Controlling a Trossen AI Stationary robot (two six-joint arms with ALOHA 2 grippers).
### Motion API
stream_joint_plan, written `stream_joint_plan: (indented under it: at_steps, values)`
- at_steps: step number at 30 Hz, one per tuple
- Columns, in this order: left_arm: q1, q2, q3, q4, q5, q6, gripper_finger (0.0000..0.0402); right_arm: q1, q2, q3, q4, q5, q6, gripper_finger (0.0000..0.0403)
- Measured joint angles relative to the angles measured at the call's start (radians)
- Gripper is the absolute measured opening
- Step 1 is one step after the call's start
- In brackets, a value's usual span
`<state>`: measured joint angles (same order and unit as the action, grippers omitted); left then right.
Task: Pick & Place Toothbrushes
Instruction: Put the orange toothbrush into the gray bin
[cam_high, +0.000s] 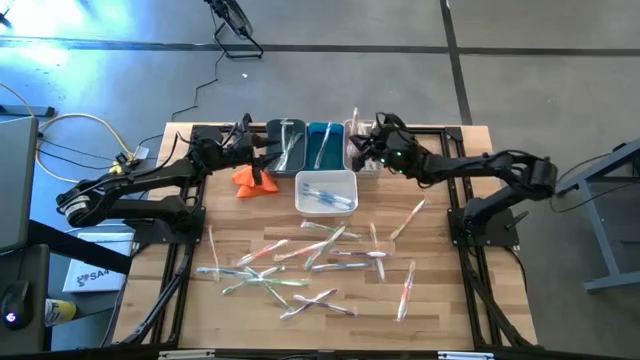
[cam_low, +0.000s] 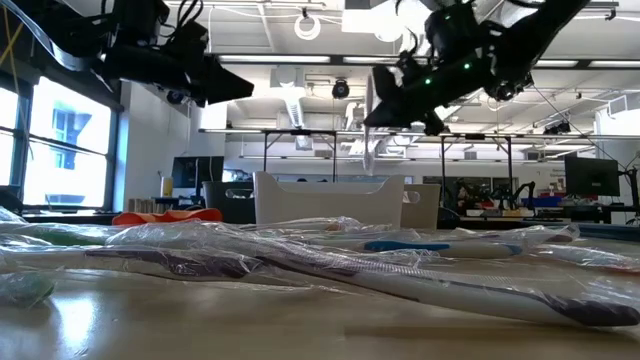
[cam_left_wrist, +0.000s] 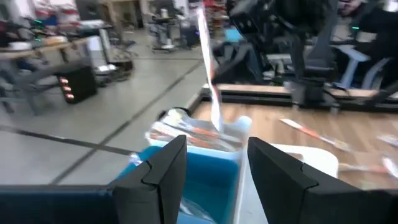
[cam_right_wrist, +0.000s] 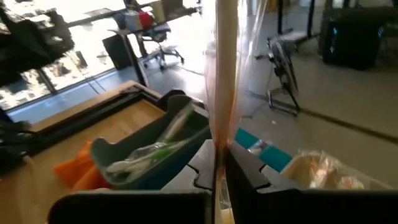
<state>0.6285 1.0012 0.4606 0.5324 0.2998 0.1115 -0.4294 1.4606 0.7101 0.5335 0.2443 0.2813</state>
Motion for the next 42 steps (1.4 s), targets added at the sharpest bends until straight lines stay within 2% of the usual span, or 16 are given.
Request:
stream_joint_plan:
  at_steps: [4, 11, 22, 29, 33, 42]
  values:
    - [0.0, 0.0, 0.0, 0.025, -0.052, 0.046, 0.0167, -0.025, 0.077, 0.053, -0.084, 0.0, 0.056, 0.001]
    - [0.0, 0.0, 0.0, 0.071, -0.133, 0.065, 0.0167, -0.051, 0.151, 0.067, -0.119, -0.013, 0.155, 0.001]
    - [0.0, 0.003, 0.001, 0.071, -0.138, 0.12, 0.0167, -0.078, 0.152, 0.067, -0.187, -0.04, 0.246, 0.0011]
    - [0.0, 0.003, 0.001, 0.066, -0.138, 0.119, 0.0167, -0.078, 0.151, 0.067, -0.188, -0.043, 0.223, 0.0013]
    - [0.0, 0.003, 0.001, 0.063, -0.138, 0.119, 0.0167, -0.074, 0.151, 0.067, -0.187, -0.007, 0.214, 0.0035]
    - [0.0, 0.003, 0.001, 0.063, -0.137, 0.119, 0.0167, -0.075, 0.151, 0.067, -0.191, 0.016, 0.213, 0.0125]
